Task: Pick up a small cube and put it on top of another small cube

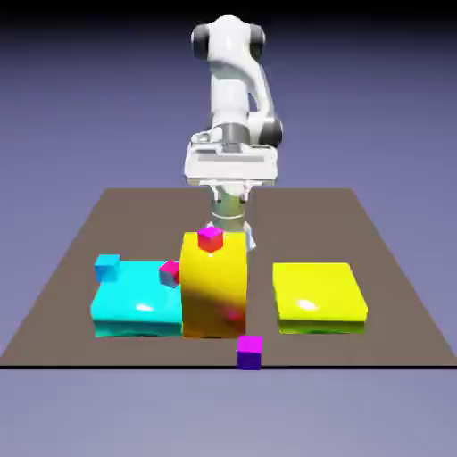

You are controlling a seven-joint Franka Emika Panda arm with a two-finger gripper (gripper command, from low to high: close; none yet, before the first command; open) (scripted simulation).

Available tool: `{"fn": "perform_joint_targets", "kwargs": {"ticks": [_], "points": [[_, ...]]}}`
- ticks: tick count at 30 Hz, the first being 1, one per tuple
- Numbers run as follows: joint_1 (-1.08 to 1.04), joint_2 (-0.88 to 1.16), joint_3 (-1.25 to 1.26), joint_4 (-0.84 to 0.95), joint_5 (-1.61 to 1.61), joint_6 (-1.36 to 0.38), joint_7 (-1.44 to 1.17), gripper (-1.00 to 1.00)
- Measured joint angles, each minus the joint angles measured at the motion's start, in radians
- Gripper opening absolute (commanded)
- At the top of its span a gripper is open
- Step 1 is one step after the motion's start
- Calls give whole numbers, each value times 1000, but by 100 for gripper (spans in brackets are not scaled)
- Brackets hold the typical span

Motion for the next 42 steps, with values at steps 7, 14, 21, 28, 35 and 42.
{"fn": "perform_joint_targets", "kwargs": {"ticks": [7, 14, 21, 28, 35, 42], "points": [[45, 254, 22, 187, -168, -218, -135, 0], [94, 507, 45, 375, -337, -437, -270, 0], [135, 761, 67, 562, -505, -655, -404, 0], [180, 1015, 90, 749, -673, -873, -539, 0], [167, 1166, 48, 775, -773, -794, -509, -100], [240, 994, 42, 799, -721, -938, -515, -100]]}}
